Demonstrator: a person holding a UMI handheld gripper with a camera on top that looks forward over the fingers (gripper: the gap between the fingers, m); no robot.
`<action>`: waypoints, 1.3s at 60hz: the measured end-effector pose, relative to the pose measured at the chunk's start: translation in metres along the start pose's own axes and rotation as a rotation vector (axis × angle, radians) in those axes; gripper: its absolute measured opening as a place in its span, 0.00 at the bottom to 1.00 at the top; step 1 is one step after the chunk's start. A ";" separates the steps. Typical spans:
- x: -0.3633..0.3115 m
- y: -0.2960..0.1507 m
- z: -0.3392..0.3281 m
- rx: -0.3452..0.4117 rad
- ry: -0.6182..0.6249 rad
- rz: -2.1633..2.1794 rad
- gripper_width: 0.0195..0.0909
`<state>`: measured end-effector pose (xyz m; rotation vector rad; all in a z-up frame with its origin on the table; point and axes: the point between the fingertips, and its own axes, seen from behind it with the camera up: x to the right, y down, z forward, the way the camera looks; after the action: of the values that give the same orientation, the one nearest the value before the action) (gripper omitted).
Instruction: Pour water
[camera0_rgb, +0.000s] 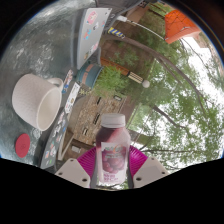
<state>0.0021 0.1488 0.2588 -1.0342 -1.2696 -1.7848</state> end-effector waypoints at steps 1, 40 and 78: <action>0.011 0.005 -0.002 -0.009 0.017 0.063 0.33; -0.210 0.030 -0.003 -0.259 -0.390 1.964 0.34; -0.243 0.029 -0.025 -0.381 -0.482 1.980 0.78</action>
<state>0.1272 0.1401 0.0477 -1.8677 0.2733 -0.1388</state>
